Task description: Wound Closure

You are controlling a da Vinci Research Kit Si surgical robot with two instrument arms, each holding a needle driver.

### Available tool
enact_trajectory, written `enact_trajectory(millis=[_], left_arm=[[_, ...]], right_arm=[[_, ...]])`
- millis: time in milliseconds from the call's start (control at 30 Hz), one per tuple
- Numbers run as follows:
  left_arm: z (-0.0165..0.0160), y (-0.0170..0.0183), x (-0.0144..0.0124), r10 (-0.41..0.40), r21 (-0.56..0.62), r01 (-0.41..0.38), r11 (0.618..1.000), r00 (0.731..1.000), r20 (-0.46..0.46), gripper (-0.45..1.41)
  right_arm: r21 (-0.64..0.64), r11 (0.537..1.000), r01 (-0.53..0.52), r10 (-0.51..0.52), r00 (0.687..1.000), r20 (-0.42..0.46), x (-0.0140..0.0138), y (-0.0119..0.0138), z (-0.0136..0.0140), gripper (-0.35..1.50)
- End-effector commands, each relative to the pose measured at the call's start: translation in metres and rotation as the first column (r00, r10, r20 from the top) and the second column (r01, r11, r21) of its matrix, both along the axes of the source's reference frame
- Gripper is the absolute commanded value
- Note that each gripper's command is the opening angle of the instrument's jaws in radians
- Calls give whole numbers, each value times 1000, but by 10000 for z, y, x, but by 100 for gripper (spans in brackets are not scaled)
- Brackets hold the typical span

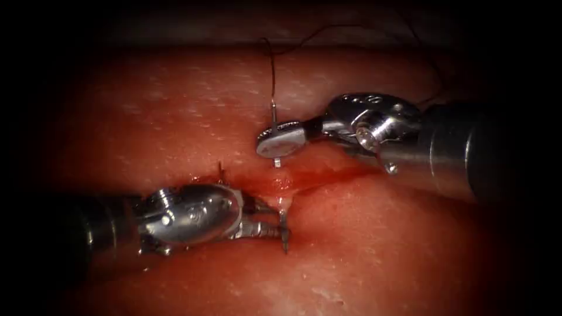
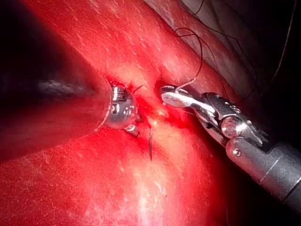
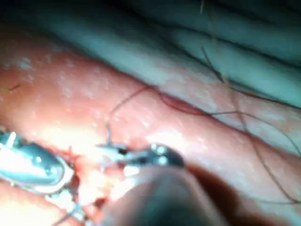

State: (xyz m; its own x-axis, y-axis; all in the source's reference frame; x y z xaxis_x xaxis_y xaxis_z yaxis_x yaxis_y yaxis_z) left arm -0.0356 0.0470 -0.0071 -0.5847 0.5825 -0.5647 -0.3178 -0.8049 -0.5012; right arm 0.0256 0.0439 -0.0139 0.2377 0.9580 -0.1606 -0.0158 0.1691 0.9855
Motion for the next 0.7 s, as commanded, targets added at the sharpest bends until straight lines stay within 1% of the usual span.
enact_trajectory(millis=[33, 200, 233, 267, 300, 333, 367, 400, 433, 467, 533, 633, 700], left_arm=[[7, 0, -5, 0, 0, 0, 1000, 1000, 0, 28], [7, 0, -5, 0, 0, 0, 1000, 1000, 0, 28], [6, 0, -5, 0, 0, 0, 1000, 1000, 0, 28], [7, 0, -5, 0, 0, 0, 1000, 1000, 0, 28], [7, 0, -6, 0, 0, 0, 1000, 1000, 0, 28], [7, 0, -6, 0, 0, 0, 1000, 1000, 0, 28], [6, 0, -6, 0, 0, 0, 1000, 1000, 0, 28], [6, 0, -6, 0, 0, 0, 1000, 1000, 1, 28], [5, 0, -6, 0, 1, 0, 1000, 1000, 1, 28], [5, 0, -6, 0, 1, 0, 1000, 1000, 1, 28], [5, 0, -6, 0, 1, 0, 1000, 1000, 1, 28], [5, 0, -6, 0, 1, 0, 1000, 1000, 1, 28], [4, 0, -6, 0, 1, 0, 1000, 1000, 1, 28]], right_arm=[[1, 1000, 9, -9, 1000, -8, 8, -1, 3, -35], [47, 998, 45, -45, 999, -14, 8, -21, -4, -35], [44, 999, 23, -23, 1000, -8, 7, -23, -6, -35], [29, 1000, 3, -3, 1000, 4, 8, -22, -5, -10], [-39, 998, -39, 40, 999, 24, 7, -16, -4, 39], [-98, 993, -59, 62, 997, 37, 7, -10, -2, 66], [-174, 981, -88, 100, 993, 63, 6, 0, 0, 98], [-206, 973, -102, 119, 990, 70, 5, 5, 1, 108], [-264, 955, -132, 156, 985, 75, 4, 15, 2, 111], [-286, 948, -141, 169, 983, 76, 4, 19, 2, 115], [-338, 926, -169, 207, 975, 80, 3, 27, 0, 115], [-374, 908, -187, 236, 968, 89, 3, 34, -4, 115], [-410, 889, -206, 266, 959, 96, 2, 41, -8, 111]])
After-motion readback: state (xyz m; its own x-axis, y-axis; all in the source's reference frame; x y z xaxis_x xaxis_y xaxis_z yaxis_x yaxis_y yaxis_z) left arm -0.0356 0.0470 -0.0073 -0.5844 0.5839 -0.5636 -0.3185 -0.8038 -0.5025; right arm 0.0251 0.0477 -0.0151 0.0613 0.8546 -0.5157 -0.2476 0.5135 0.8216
